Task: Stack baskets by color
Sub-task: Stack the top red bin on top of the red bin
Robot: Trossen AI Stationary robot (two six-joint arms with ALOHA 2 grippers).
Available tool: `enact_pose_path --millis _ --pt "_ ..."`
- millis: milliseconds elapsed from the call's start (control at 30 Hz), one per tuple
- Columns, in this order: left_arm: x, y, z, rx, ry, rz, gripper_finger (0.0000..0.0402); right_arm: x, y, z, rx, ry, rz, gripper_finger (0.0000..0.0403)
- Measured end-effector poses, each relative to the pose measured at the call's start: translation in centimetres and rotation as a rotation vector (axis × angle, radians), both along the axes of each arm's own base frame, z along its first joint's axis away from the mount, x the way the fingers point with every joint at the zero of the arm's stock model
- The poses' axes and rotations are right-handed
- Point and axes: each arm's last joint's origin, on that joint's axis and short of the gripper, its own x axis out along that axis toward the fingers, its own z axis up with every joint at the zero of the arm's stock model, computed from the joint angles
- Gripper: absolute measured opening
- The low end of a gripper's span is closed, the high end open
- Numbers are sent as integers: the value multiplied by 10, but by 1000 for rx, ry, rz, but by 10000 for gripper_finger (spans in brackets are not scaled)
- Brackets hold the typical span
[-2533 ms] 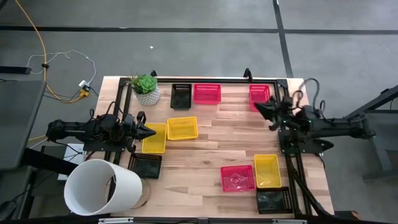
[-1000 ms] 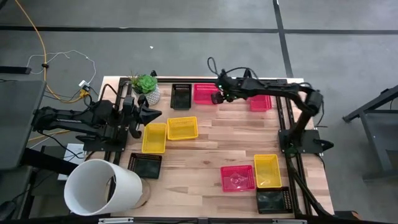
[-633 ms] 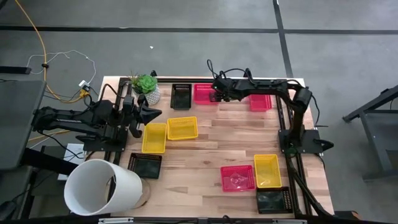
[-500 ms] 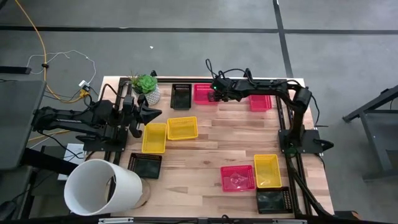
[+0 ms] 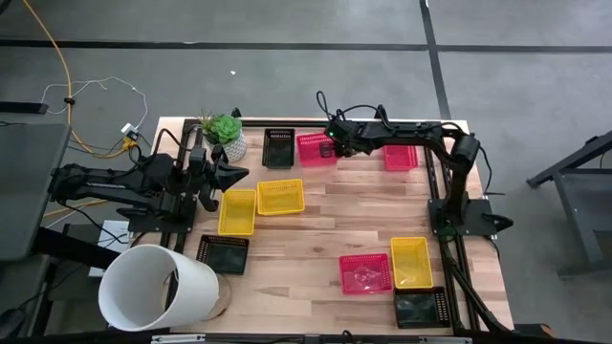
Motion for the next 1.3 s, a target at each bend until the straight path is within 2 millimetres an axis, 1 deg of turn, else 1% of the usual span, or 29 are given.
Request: enact_pose_path --millis 67,100,200,300,400,500,600,700,800,1000,1167,1300 --pt "0 0 0 0 0 0 0 -5 2 11 -17 12 27 7" --pt "0 0 0 0 0 0 0 -8 3 20 -43 14 48 5" --pt "0 0 0 0 0 0 0 -26 8 56 -136 46 112 5" --pt "0 0 0 0 0 0 0 -52 15 96 -242 91 264 3" --pt "0 0 0 0 -1 0 0 -86 26 132 -305 187 413 2" --pt "0 0 0 0 -1 0 0 -115 32 159 -344 333 489 2" --pt "0 0 0 0 -1 0 0 -134 31 178 -369 434 492 1" --pt "0 0 0 0 -1 1 0 -143 24 184 -378 506 547 1" --pt "0 0 0 0 -1 4 0 -148 16 185 -399 578 611 1" --pt "0 0 0 0 -1 4 0 -159 4 183 -408 745 844 0" --pt "0 0 0 0 -1 4 0 -170 -4 181 -367 807 949 0" --pt "0 0 0 -2 -1 16 0 -178 -13 172 -286 752 1026 0"
